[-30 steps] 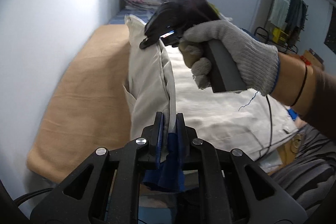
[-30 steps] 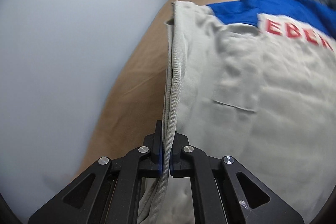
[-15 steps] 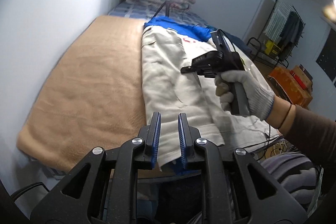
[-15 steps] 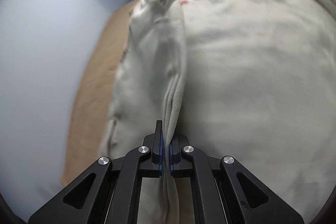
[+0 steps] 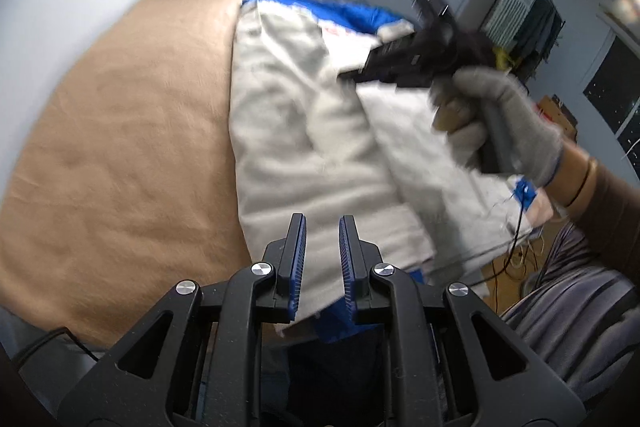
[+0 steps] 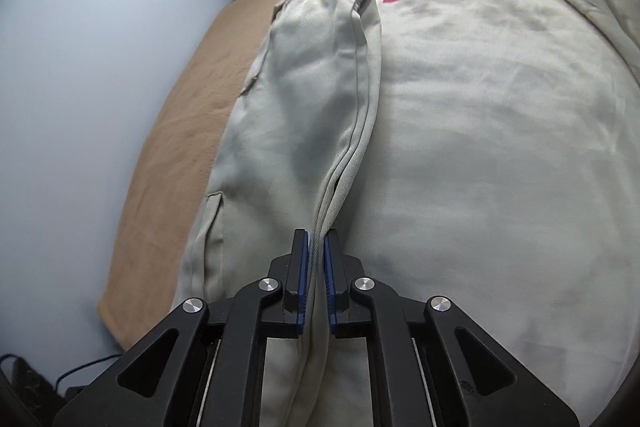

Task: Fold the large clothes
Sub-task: 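Fold the side edge inward with the right gripper while the left gripper releases the cuff, then release the side edge with the right gripper and move both grippers to the jacket's other side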

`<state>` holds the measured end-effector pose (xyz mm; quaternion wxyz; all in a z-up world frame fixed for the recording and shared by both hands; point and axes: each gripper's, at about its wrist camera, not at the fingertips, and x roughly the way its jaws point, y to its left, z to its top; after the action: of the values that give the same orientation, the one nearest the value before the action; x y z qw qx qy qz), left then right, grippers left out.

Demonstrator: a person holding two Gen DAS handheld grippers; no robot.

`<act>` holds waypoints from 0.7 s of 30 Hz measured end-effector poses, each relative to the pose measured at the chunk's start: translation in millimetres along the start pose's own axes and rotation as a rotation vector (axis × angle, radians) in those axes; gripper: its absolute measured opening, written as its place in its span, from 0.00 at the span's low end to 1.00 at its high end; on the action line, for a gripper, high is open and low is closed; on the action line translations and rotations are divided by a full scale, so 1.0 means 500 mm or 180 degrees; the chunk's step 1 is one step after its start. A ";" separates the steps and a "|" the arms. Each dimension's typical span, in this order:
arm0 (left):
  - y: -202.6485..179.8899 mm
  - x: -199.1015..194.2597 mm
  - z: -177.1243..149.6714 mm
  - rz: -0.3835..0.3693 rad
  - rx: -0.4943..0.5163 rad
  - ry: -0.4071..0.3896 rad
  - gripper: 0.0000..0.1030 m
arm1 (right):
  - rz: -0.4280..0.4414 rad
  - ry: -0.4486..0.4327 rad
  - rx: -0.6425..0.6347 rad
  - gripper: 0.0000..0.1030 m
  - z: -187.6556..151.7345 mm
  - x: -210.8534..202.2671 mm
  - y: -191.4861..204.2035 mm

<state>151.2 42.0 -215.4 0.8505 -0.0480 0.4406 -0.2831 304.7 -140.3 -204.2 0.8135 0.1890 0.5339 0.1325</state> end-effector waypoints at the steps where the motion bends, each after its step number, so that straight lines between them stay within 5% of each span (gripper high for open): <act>1: 0.000 0.018 -0.013 0.0037 0.0035 0.0083 0.15 | 0.0019 -0.0010 -0.0007 0.08 0.005 0.001 -0.001; 6: 0.003 0.053 -0.044 0.0124 0.0138 0.0105 0.15 | 0.0022 -0.0050 -0.0091 0.08 -0.035 -0.022 -0.014; 12: -0.012 0.044 -0.034 0.0251 0.0264 0.0113 0.15 | -0.0393 0.0061 -0.0508 0.08 -0.070 0.046 -0.002; 21: 0.029 -0.074 0.073 0.0503 0.0190 -0.0417 0.15 | -0.0148 -0.0431 -0.0555 0.08 -0.095 -0.120 0.015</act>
<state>168.9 67.3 -171.4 0.8982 -0.0061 0.3778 -0.2244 237.2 -150.8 -168.5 0.8639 0.1136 0.4683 0.1464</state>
